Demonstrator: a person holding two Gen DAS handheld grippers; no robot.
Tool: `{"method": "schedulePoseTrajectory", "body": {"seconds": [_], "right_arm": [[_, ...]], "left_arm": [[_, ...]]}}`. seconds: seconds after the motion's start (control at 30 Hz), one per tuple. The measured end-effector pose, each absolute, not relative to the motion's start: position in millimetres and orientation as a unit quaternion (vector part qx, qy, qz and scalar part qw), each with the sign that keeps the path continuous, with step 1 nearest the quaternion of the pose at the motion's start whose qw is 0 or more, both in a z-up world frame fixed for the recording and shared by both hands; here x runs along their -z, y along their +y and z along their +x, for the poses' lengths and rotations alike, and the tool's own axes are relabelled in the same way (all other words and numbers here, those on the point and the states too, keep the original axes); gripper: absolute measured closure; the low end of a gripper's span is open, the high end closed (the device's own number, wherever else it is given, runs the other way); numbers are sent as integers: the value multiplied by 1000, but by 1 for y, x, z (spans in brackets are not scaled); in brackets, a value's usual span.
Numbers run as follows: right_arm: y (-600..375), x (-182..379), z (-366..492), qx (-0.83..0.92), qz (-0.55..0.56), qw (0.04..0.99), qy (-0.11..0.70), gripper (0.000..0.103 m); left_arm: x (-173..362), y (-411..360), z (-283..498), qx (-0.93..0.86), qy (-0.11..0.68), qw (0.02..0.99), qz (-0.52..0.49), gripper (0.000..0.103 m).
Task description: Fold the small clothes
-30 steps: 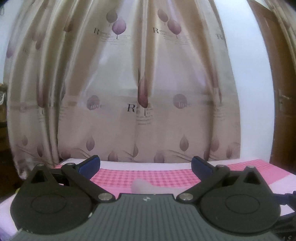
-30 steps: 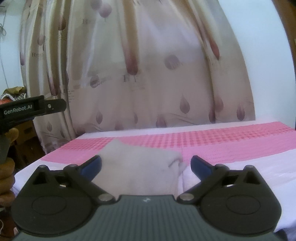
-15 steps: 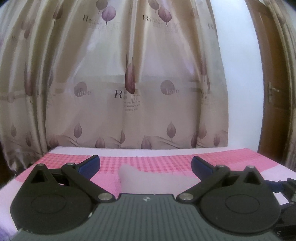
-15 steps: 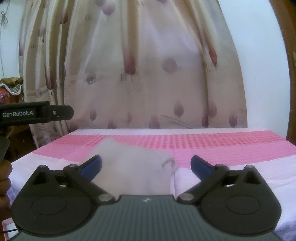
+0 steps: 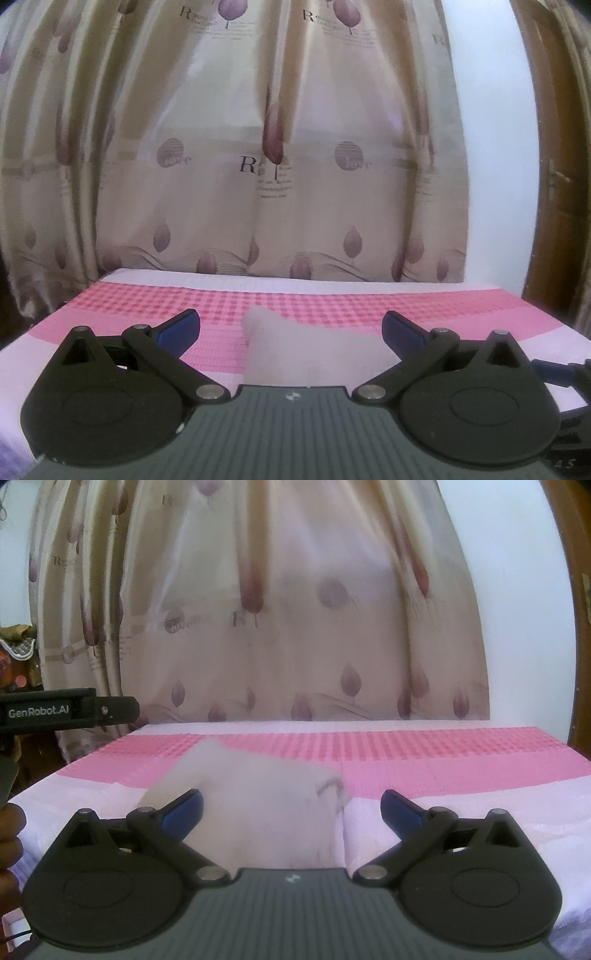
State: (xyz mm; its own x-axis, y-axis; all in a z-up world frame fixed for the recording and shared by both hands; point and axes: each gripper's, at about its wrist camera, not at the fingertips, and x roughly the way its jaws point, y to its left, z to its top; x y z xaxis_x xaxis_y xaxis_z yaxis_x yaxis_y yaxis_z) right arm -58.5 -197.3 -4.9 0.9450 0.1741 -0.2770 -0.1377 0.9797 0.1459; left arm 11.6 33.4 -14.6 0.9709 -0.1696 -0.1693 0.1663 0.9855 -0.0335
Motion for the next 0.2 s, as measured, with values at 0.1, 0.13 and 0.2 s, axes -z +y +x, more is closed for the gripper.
{"method": "schedulePoseTrajectory", "body": {"seconds": [0.1, 0.13, 0.2], "right_arm": [[-197, 5, -59, -78, 62, 984, 145, 0], [-197, 5, -58, -78, 61, 984, 145, 0], [-197, 5, -59, -74, 59, 985, 143, 0]], "left_arm": [[17, 34, 13, 81, 86, 993, -6, 0], [17, 35, 13, 81, 87, 993, -9, 0], [17, 35, 14, 79, 87, 993, -8, 0]]}}
